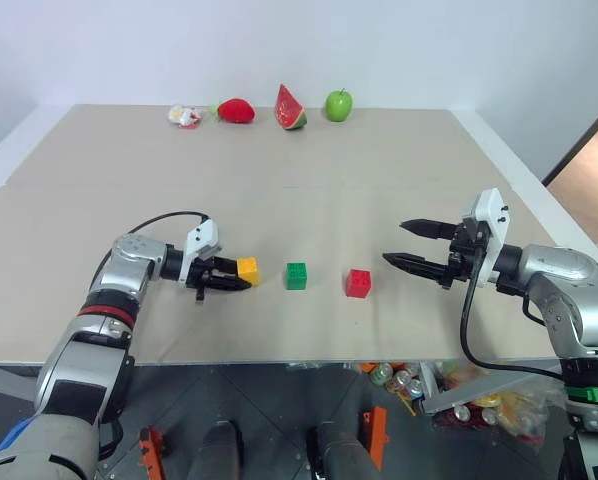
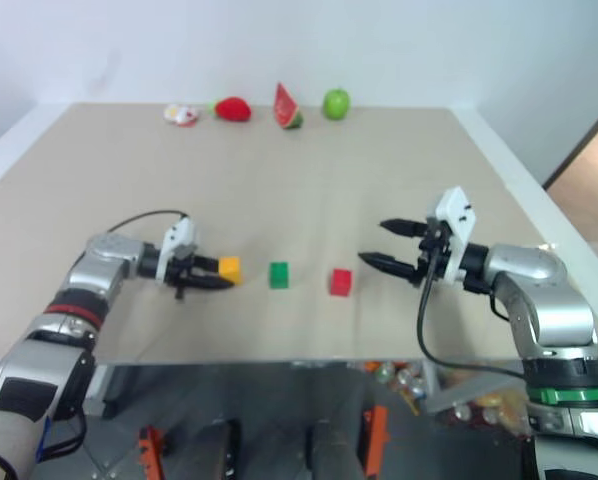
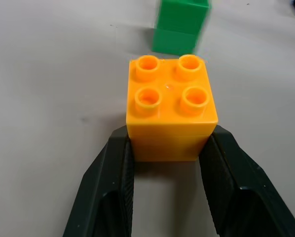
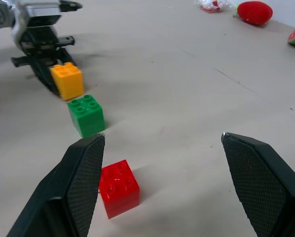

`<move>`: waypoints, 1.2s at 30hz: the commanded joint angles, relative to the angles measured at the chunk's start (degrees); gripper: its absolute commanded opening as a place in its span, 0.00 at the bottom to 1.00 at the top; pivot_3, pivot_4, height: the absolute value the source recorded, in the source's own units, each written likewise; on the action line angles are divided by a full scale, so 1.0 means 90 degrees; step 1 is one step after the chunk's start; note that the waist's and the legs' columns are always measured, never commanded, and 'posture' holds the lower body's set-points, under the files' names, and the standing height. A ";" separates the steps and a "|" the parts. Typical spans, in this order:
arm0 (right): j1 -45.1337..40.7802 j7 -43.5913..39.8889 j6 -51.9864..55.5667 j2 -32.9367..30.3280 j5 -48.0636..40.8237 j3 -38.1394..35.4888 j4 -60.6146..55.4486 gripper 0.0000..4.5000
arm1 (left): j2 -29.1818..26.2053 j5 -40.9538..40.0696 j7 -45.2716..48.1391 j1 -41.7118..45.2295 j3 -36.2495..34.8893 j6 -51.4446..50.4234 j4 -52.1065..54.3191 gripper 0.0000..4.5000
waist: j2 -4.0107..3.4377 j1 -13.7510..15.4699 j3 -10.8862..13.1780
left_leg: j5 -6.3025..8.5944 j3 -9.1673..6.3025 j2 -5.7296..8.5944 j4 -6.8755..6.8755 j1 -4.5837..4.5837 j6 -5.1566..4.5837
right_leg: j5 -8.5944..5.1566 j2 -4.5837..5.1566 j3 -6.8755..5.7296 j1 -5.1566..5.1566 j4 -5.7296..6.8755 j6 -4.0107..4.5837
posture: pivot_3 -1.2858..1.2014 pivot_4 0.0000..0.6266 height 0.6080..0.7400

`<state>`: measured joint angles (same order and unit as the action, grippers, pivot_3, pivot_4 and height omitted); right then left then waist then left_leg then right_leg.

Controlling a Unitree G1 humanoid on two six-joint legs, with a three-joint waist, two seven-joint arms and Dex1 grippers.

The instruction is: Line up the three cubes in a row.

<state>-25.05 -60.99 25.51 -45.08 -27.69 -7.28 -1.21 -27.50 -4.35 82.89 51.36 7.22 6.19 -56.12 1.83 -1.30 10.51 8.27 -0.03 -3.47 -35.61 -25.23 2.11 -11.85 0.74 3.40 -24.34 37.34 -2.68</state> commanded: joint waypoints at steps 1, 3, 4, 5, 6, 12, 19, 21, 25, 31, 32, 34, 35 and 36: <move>0.0032 -0.0063 0.0031 -0.0192 -0.0122 -0.0240 -0.0276 0.87 | -0.0050 0.0171 0.0007 0.0258 0.0027 0.0378 -0.0210 0.29 | 0.0000 -0.0002 0.0000 | 0.0000 0.0000 0.0001 0.0000 0.0000 0.0000 | 0.0000 0.0000 0.0002 0.0000 0.0000 0.0000 | 0.52 0.24 1.00; 0.0038 -0.0041 0.0029 -0.0209 -0.0115 -0.0247 -0.0266 0.87 | -0.0077 0.0204 0.0061 0.0314 0.0013 0.0431 -0.0319 0.29 | 0.0000 -0.0007 0.0000 | -0.0001 0.0000 0.0001 0.0001 0.0002 -0.0001 | 0.0000 -0.0001 0.0005 -0.0003 0.0000 0.0000 | 0.52 0.24 1.00; 0.0036 -0.0028 0.0033 -0.0209 -0.0119 -0.0252 -0.0260 0.87 | -0.0096 0.0207 0.0107 0.0334 -0.0002 0.0426 -0.0346 0.29 | 0.0000 -0.0006 0.0000 | -0.0001 0.0001 0.0001 0.0003 0.0002 -0.0001 | -0.0001 -0.0002 0.0005 -0.0003 0.0000 0.0000 | 0.52 0.24 1.00; 0.0034 -0.0020 0.0037 -0.0208 -0.0121 -0.0253 -0.0257 0.87 | -0.0113 0.0211 0.0150 0.0348 -0.0011 0.0416 -0.0364 0.29 | 0.0000 -0.0005 0.0000 | -0.0001 0.0001 0.0001 0.0008 0.0002 -0.0001 | -0.0005 -0.0003 0.0004 -0.0004 0.0000 -0.0001 | 0.52 0.24 1.00; 0.0030 -0.0012 0.0038 -0.0202 -0.0118 -0.0245 -0.0254 0.87 | -0.0140 0.0213 0.0206 0.0353 -0.0018 0.0396 -0.0369 0.29 | 0.0000 -0.0005 0.0000 | 0.0000 -0.0001 0.0001 0.0013 0.0001 -0.0001 | -0.0010 -0.0006 0.0006 -0.0005 0.0000 -0.0003 | 0.52 0.24 1.00; 0.0000 -0.0006 0.0044 -0.0179 -0.0108 -0.0205 -0.0242 0.87 | -0.0300 0.0093 0.0537 0.0279 -0.0099 0.0143 -0.0179 0.29 | 0.0000 -0.0021 0.0000 | 0.0001 -0.0001 0.0000 0.0022 0.0001 -0.0003 | -0.0017 -0.0014 0.0013 -0.0009 0.0000 -0.0004 | 0.52 0.24 1.00; -0.0104 -0.0029 0.0037 -0.0157 -0.0085 -0.0146 -0.0168 0.87 | -0.0581 0.0109 0.0684 0.0085 -0.0157 0.0119 -0.0167 0.29 | 0.0000 -0.0024 0.0000 | 0.0001 -0.0001 -0.0002 0.0023 0.0002 -0.0003 | -0.0018 -0.0016 0.0015 -0.0011 0.0000 -0.0002 | 0.52 0.24 1.00; -0.0133 -0.0036 0.0033 -0.0152 -0.0076 -0.0128 -0.0151 0.87 | -0.0568 0.0124 0.0639 0.0071 -0.0159 0.0133 -0.0189 0.29 | 0.0000 -0.0023 0.0000 | 0.0001 -0.0001 -0.0001 0.0022 0.0001 -0.0003 | -0.0018 -0.0015 0.0015 -0.0010 0.0000 -0.0002 | 0.52 0.24 1.00; -0.0162 -0.0052 0.0020 -0.0152 -0.0063 -0.0115 -0.0130 0.87 | -0.0426 0.0112 0.0580 0.0015 -0.0135 0.0186 -0.0139 0.29 | 0.0000 -0.0023 0.0000 | 0.0001 -0.0001 -0.0001 0.0021 0.0002 -0.0003 | -0.0017 -0.0015 0.0017 -0.0010 0.0000 -0.0002 | 0.52 0.24 1.00; -0.0111 -0.0034 0.0032 -0.0155 -0.0072 -0.0141 -0.0183 0.87 | -0.0262 0.0038 0.0403 -0.0045 -0.0211 0.0231 -0.0048 0.74 | -0.0001 0.0023 0.0000 | 0.0001 -0.0001 0.0000 0.0019 0.0002 -0.0003 | -0.0017 -0.0013 0.0016 -0.0004 0.0000 -0.0003 | 0.52 0.24 1.00; -0.0100 -0.0030 0.0037 -0.0155 -0.0077 -0.0146 -0.0195 0.87 | -0.0277 0.0043 0.0357 -0.0052 -0.0219 0.0234 -0.0036 0.82 | -0.0001 0.0026 0.0000 | 0.0001 -0.0001 0.0000 0.0017 0.0002 -0.0003 | -0.0017 -0.0012 0.0013 0.0000 0.0000 -0.0003 | 0.52 0.24 1.00; -0.0088 -0.0031 0.0035 -0.0158 -0.0080 -0.0152 -0.0197 0.87 | -0.0341 0.0028 0.0305 -0.0069 -0.0240 0.0220 0.0006 0.93 | -0.0001 0.0025 0.0000 | -0.0001 -0.0001 0.0000 0.0013 0.0002 -0.0004 | -0.0012 -0.0011 0.0014 0.0004 0.0000 -0.0002 | 0.52 0.24 1.00; -0.0085 -0.0032 0.0032 -0.0159 -0.0079 -0.0154 -0.0193 0.87 | -0.0371 0.0011 0.0309 -0.0076 -0.0252 0.0190 0.0022 0.93 | -0.0001 0.0023 0.0000 | -0.0002 -0.0001 0.0001 0.0012 0.0002 -0.0006 | -0.0005 -0.0011 0.0014 0.0004 0.0000 0.0000 | 0.52 0.24 1.00; -0.0078 -0.0036 0.0031 -0.0164 -0.0082 -0.0160 -0.0190 0.87 | -0.0446 -0.0026 0.0355 -0.0109 -0.0278 0.0116 0.0085 0.93 | -0.0001 0.0013 0.0000 | -0.0003 -0.0001 0.0001 0.0011 0.0002 -0.0007 | 0.0001 -0.0010 0.0014 0.0003 0.0000 0.0002 | 0.52 0.24 1.00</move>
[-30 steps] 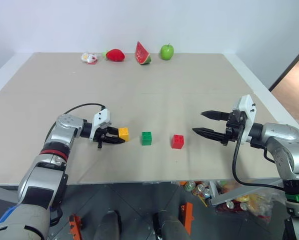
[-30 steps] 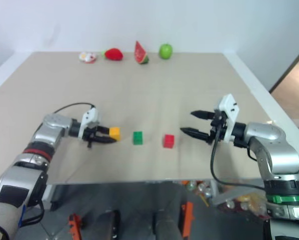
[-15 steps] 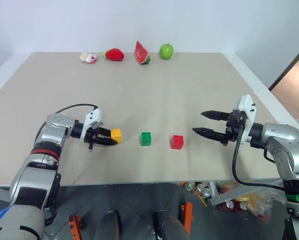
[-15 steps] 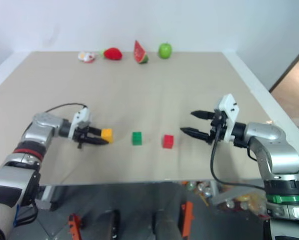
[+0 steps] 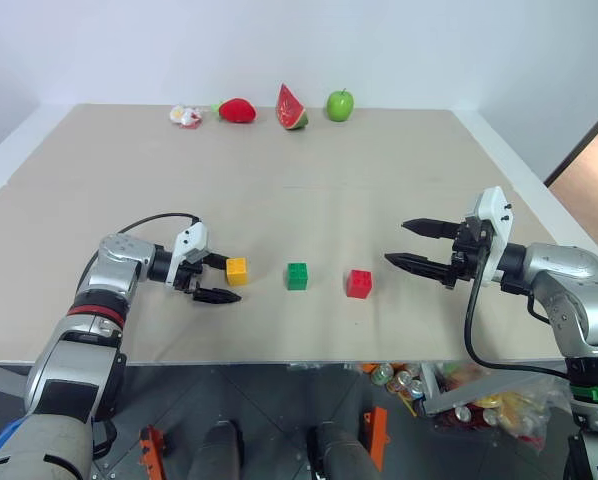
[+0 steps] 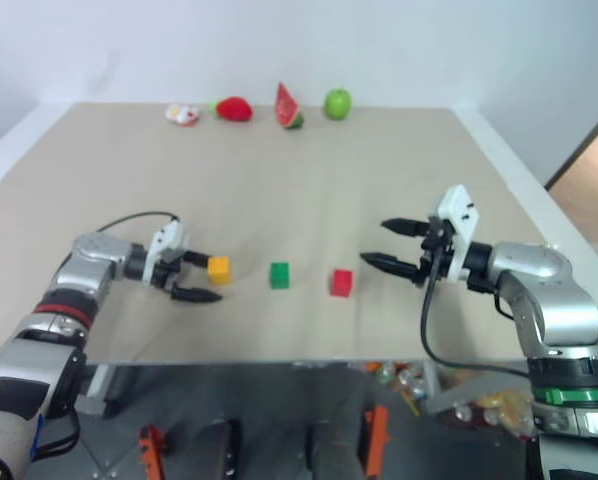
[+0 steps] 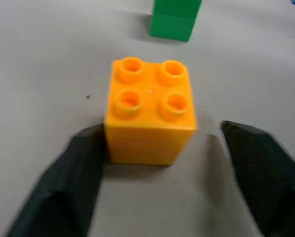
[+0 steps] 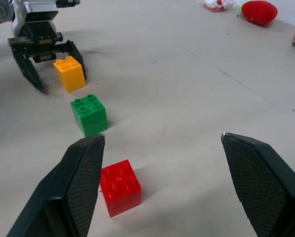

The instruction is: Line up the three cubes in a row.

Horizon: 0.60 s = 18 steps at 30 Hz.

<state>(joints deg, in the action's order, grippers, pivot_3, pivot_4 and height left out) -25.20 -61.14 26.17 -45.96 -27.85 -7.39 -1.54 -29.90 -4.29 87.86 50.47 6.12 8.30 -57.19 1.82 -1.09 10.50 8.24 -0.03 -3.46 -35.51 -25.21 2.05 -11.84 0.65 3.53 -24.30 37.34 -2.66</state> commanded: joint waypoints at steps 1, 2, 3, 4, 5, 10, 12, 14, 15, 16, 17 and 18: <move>-0.0049 -0.0026 -0.0045 -0.0073 -0.0064 -0.0154 -0.0157 0.87 | -0.0286 -0.0087 -0.0126 -0.0065 -0.0196 -0.0215 0.0296 0.93 | 0.0000 -0.0024 0.0000 | -0.0001 0.0000 0.0000 0.0000 0.0001 -0.0001 | 0.0007 0.0000 0.0000 -0.0002 0.0000 0.0005 | 0.52 0.24 1.00; -0.0048 -0.0039 -0.0051 -0.0085 -0.0061 -0.0161 -0.0137 0.87 | -0.0446 -0.0132 -0.0023 -0.0146 -0.0226 -0.0326 0.0407 0.93 | 0.0000 -0.0031 0.0000 | -0.0002 0.0000 0.0000 0.0000 0.0001 -0.0002 | 0.0015 0.0000 0.0000 -0.0005 0.0000 0.0008 | 0.52 0.24 1.00; -0.0045 -0.0051 -0.0055 -0.0098 -0.0062 -0.0172 -0.0124 0.87 | -0.0600 -0.0173 0.0052 -0.0237 -0.0261 -0.0413 0.0523 0.93 | 0.0000 -0.0052 0.0000 | -0.0002 -0.0001 -0.0001 0.0000 0.0004 -0.0003 | 0.0020 0.0000 0.0000 -0.0008 0.0000 0.0011 | 0.52 0.24 1.00; -0.0049 -0.0069 -0.0062 -0.0115 -0.0061 -0.0185 -0.0099 0.87 | -0.0774 -0.0215 0.0107 -0.0343 -0.0303 -0.0521 0.0659 0.93 | 0.0000 -0.0094 0.0000 | -0.0002 0.0000 -0.0001 0.0001 0.0006 -0.0003 | 0.0023 0.0000 0.0000 -0.0010 0.0000 0.0013 | 0.52 0.24 1.00; -0.0044 -0.0084 -0.0070 -0.0131 -0.0061 -0.0201 -0.0084 0.87 | -0.0944 -0.0266 0.0183 -0.0471 -0.0338 -0.0625 0.0828 0.93 | 0.0000 -0.0148 0.0000 | -0.0002 -0.0001 -0.0003 0.0001 0.0011 -0.0003 | 0.0030 -0.0001 -0.0001 -0.0013 0.0000 0.0022 | 0.52 0.24 1.00; -0.0065 -0.0154 -0.0133 -0.0222 -0.0042 -0.0274 0.0059 0.87 | -0.1993 -0.0747 0.0509 -0.1475 -0.0637 -0.1746 0.2057 0.93 | -0.0001 -0.0209 0.0001 | -0.0004 -0.0002 -0.0016 0.0017 0.0011 -0.0007 | 0.0019 -0.0021 0.0012 -0.0040 0.0001 0.0031 | 0.52 0.24 1.00; -0.0091 -0.0179 -0.0165 -0.0248 -0.0027 -0.0293 0.0145 0.87 | -0.2239 -0.0886 0.0386 -0.1843 -0.0840 -0.2047 0.2429 0.93 | -0.0001 -0.0195 0.0000 | -0.0002 0.0000 -0.0016 0.0027 -0.0005 -0.0005 | 0.0006 -0.0022 0.0013 -0.0062 0.0003 0.0032 | 0.52 0.24 1.00; -0.0112 -0.0196 -0.0212 -0.0269 0.0005 -0.0288 0.0266 0.87 | -0.2326 -0.1269 0.0069 -0.2053 -0.1246 -0.2658 0.2806 0.93 | -0.0001 -0.0186 0.0001 | 0.0000 0.0002 -0.0016 0.0035 -0.0012 -0.0003 | -0.0007 -0.0022 0.0015 -0.0075 0.0007 0.0031 | 0.52 0.24 1.00; -0.0119 -0.0205 -0.0230 -0.0277 0.0018 -0.0280 0.0326 0.87 | -0.2299 -0.1464 -0.0192 -0.2112 -0.1485 -0.2912 0.3001 0.93 | -0.0001 -0.0161 0.0001 | 0.0001 0.0002 -0.0016 0.0039 -0.0015 -0.0003 | -0.0009 -0.0023 0.0015 -0.0078 0.0007 0.0031 | 0.52 0.24 1.00; -0.0122 -0.0215 -0.0250 -0.0283 0.0030 -0.0272 0.0384 0.87 | -0.2246 -0.1613 -0.0509 -0.2143 -0.1701 -0.3145 0.3186 0.93 | 0.0000 -0.0139 0.0001 | 0.0001 0.0001 -0.0016 0.0039 -0.0019 -0.0003 | -0.0012 -0.0024 0.0013 -0.0079 0.0009 0.0028 | 0.52 0.24 1.00; -0.0128 -0.0221 -0.0268 -0.0287 0.0041 -0.0266 0.0446 0.87 | -0.2187 -0.1727 -0.0849 -0.2157 -0.1874 -0.3399 0.3367 0.93 | 0.0000 -0.0128 0.0001 | 0.0001 0.0000 -0.0017 0.0039 -0.0025 -0.0003 | -0.0017 -0.0025 0.0013 -0.0080 0.0009 0.0023 | 0.52 0.24 1.00; -0.0132 -0.0215 -0.0274 -0.0288 0.0052 -0.0267 0.0522 0.87 | -0.2138 -0.1896 -0.1137 -0.2175 -0.2052 -0.3701 0.3588 0.93 | 0.0000 -0.0117 0.0001 | 0.0000 0.0001 -0.0018 0.0038 -0.0027 -0.0003 | -0.0018 -0.0025 0.0012 -0.0079 0.0009 0.0021 | 0.52 0.24 1.00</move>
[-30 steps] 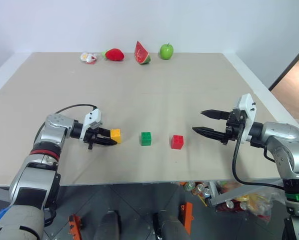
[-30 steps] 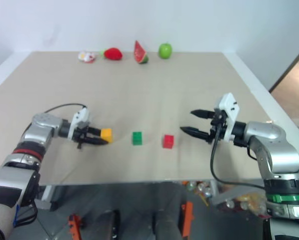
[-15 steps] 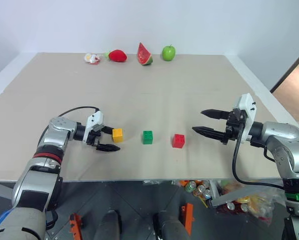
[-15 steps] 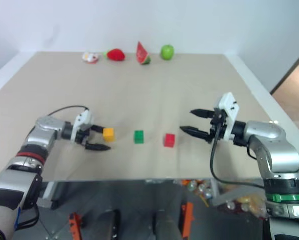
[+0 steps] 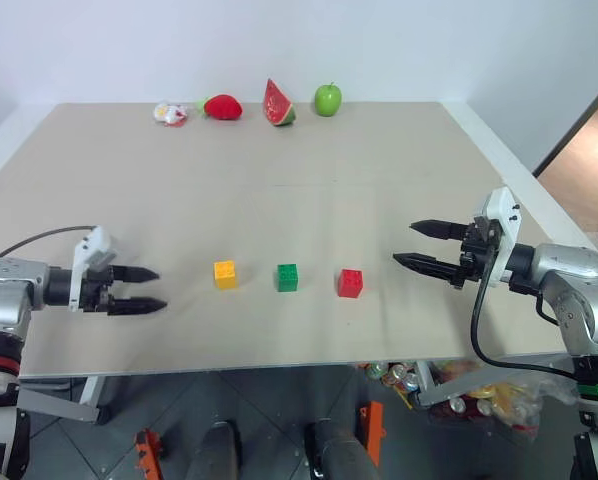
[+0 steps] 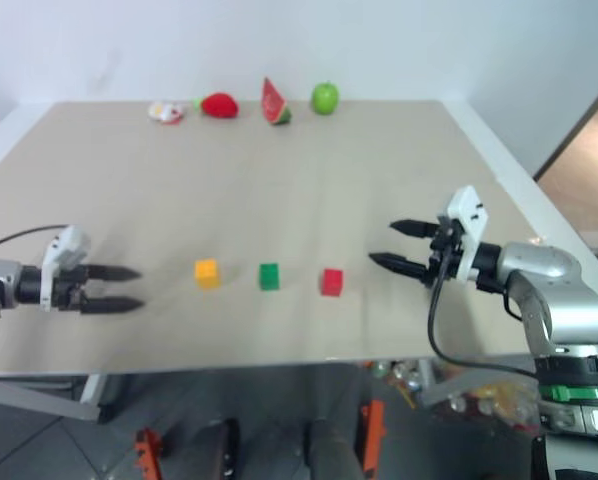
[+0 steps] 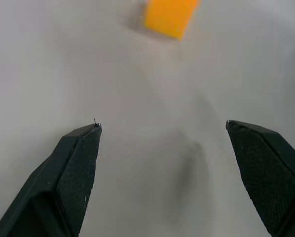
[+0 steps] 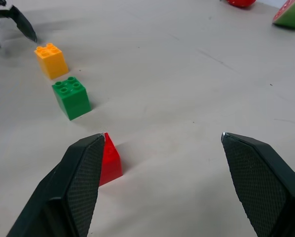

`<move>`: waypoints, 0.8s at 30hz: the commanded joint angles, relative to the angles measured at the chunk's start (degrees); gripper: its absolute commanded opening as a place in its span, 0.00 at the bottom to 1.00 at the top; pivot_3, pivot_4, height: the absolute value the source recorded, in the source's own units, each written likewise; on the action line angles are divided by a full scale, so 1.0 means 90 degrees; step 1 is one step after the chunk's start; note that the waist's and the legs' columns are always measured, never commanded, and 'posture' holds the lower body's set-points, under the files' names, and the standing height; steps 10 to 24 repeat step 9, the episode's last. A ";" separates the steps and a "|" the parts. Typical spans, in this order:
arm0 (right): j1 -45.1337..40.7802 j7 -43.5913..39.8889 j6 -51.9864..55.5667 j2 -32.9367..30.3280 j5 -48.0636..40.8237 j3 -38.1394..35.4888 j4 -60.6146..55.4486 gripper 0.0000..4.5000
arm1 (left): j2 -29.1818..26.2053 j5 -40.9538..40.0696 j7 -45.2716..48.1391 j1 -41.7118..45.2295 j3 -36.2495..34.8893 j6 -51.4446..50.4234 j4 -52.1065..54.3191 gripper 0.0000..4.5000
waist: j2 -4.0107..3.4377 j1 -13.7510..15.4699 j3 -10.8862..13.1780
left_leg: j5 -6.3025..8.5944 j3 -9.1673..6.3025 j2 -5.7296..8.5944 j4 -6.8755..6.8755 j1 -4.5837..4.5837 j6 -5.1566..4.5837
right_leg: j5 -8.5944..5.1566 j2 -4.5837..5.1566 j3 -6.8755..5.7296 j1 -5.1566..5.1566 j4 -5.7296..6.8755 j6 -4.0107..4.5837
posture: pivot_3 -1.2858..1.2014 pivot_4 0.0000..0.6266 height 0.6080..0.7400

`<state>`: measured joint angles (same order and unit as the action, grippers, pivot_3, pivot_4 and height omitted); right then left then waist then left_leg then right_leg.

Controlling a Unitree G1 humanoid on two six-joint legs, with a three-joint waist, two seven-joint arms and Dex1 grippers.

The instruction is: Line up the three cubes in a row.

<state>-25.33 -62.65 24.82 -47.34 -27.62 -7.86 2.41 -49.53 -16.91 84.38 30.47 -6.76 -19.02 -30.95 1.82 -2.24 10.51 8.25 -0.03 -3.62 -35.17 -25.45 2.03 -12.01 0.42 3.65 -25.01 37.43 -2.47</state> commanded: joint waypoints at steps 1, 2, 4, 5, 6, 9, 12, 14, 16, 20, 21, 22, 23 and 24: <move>-0.0098 -0.0041 -0.0160 -0.0142 0.0073 -0.0213 0.0206 0.87 | 0.0108 -0.0785 -0.1067 -0.0022 -0.0919 -0.1033 0.1048 0.93 | 0.0000 0.0016 0.0000 | 0.0000 0.0000 0.0000 -0.0001 0.0000 0.0000 | 0.0000 0.0000 0.0001 0.0002 0.0000 0.0000 | 0.52 0.24 1.00; -0.0057 -0.0010 -0.0217 -0.0145 0.0153 -0.0204 0.0342 0.87 | 0.0185 -0.0955 -0.1468 -0.0182 -0.1210 -0.1246 0.1510 0.93 | 0.0000 0.0011 0.0000 | 0.0000 0.0002 0.0001 -0.0006 0.0000 0.0000 | 0.0001 0.0002 0.0003 0.0005 -0.0001 -0.0002 | 0.52 0.24 1.00; -0.0002 0.0011 -0.0316 -0.0141 0.0267 -0.0189 0.0579 0.87 | 0.0294 -0.1186 -0.2089 -0.0515 -0.1600 -0.1622 0.2266 0.93 | 0.0000 -0.0008 0.0000 | 0.0000 0.0011 0.0001 -0.0014 0.0000 0.0000 | 0.0003 0.0006 0.0010 0.0008 -0.0001 -0.0006 | 0.52 0.24 1.00; 0.0027 0.0009 -0.0350 -0.0133 0.0293 -0.0190 0.0649 0.87 | 0.0330 -0.1358 -0.2197 -0.0731 -0.1722 -0.1822 0.2581 0.93 | 0.0000 -0.0017 0.0000 | 0.0000 0.0018 0.0001 -0.0014 0.0000 0.0001 | 0.0004 0.0006 0.0018 0.0006 -0.0002 -0.0009 | 0.52 0.24 1.00; 0.0062 0.0027 -0.0372 -0.0107 0.0307 -0.0201 0.0704 0.87 | 0.0366 -0.1563 -0.2263 -0.1032 -0.1860 -0.2061 0.2911 0.93 | 0.0000 -0.0032 0.0000 | 0.0000 0.0020 0.0001 -0.0014 0.0002 0.0001 | 0.0005 0.0007 0.0022 0.0007 -0.0002 -0.0011 | 0.52 0.24 1.00; 0.0105 0.0065 -0.0414 -0.0033 0.0319 -0.0205 0.0794 0.87 | 0.0464 -0.1944 -0.2466 -0.1725 -0.2060 -0.2423 0.3553 0.93 | 0.0000 -0.0066 0.0000 | 0.0002 0.0033 0.0000 -0.0009 0.0014 0.0000 | 0.0005 0.0005 0.0033 0.0005 0.0001 -0.0012 | 0.52 0.24 1.00; 0.0105 0.0065 -0.0414 -0.0033 0.0319 -0.0205 0.0794 0.87 | 0.0464 -0.1944 -0.2466 -0.1725 -0.2060 -0.2423 0.3553 0.93 | 0.0000 -0.0066 0.0000 | 0.0002 0.0033 0.0000 -0.0009 0.0014 0.0000 | 0.0005 0.0005 0.0033 0.0005 0.0001 -0.0012 | 0.52 0.24 1.00; 0.0105 0.0065 -0.0414 -0.0033 0.0319 -0.0205 0.0794 0.87 | 0.0464 -0.1944 -0.2466 -0.1725 -0.2060 -0.2423 0.3553 0.93 | 0.0000 -0.0066 0.0000 | 0.0002 0.0033 0.0000 -0.0009 0.0014 0.0000 | 0.0005 0.0005 0.0033 0.0005 0.0001 -0.0012 | 0.52 0.24 1.00; 0.0105 0.0065 -0.0414 -0.0033 0.0319 -0.0205 0.0794 0.87 | 0.0464 -0.1944 -0.2466 -0.1725 -0.2060 -0.2423 0.3553 0.93 | 0.0000 -0.0066 0.0000 | 0.0002 0.0033 0.0000 -0.0009 0.0014 0.0000 | 0.0005 0.0005 0.0033 0.0005 0.0001 -0.0012 | 0.52 0.24 1.00; 0.0105 0.0065 -0.0414 -0.0033 0.0319 -0.0205 0.0794 0.87 | 0.0464 -0.1944 -0.2466 -0.1725 -0.2060 -0.2423 0.3553 0.93 | 0.0000 -0.0066 0.0000 | 0.0002 0.0033 0.0000 -0.0009 0.0014 0.0000 | 0.0005 0.0005 0.0033 0.0005 0.0001 -0.0012 | 0.52 0.24 1.00; 0.0105 0.0065 -0.0414 -0.0033 0.0319 -0.0205 0.0794 0.87 | 0.0464 -0.1944 -0.2466 -0.1725 -0.2060 -0.2423 0.3553 0.93 | 0.0000 -0.0066 0.0000 | 0.0002 0.0033 0.0000 -0.0009 0.0014 0.0000 | 0.0005 0.0005 0.0033 0.0005 0.0001 -0.0012 | 0.52 0.24 1.00; 0.0105 0.0065 -0.0414 -0.0033 0.0319 -0.0205 0.0794 0.87 | 0.0464 -0.1944 -0.2466 -0.1725 -0.2060 -0.2423 0.3553 0.93 | 0.0000 -0.0066 0.0000 | 0.0002 0.0033 0.0000 -0.0009 0.0014 0.0000 | 0.0005 0.0005 0.0033 0.0005 0.0001 -0.0012 | 0.52 0.24 1.00; 0.0105 0.0065 -0.0414 -0.0033 0.0319 -0.0205 0.0794 0.87 | 0.0464 -0.1944 -0.2466 -0.1725 -0.2060 -0.2423 0.3553 0.93 | 0.0000 -0.0066 0.0000 | 0.0002 0.0033 0.0000 -0.0009 0.0014 0.0000 | 0.0005 0.0005 0.0033 0.0005 0.0001 -0.0012 | 0.52 0.24 1.00; 0.0105 0.0065 -0.0414 -0.0033 0.0319 -0.0205 0.0794 0.87 | 0.0464 -0.1944 -0.2466 -0.1725 -0.2060 -0.2423 0.3553 0.93 | 0.0000 -0.0066 0.0000 | 0.0002 0.0033 0.0000 -0.0009 0.0014 0.0000 | 0.0005 0.0005 0.0033 0.0005 0.0001 -0.0012 | 0.52 0.24 1.00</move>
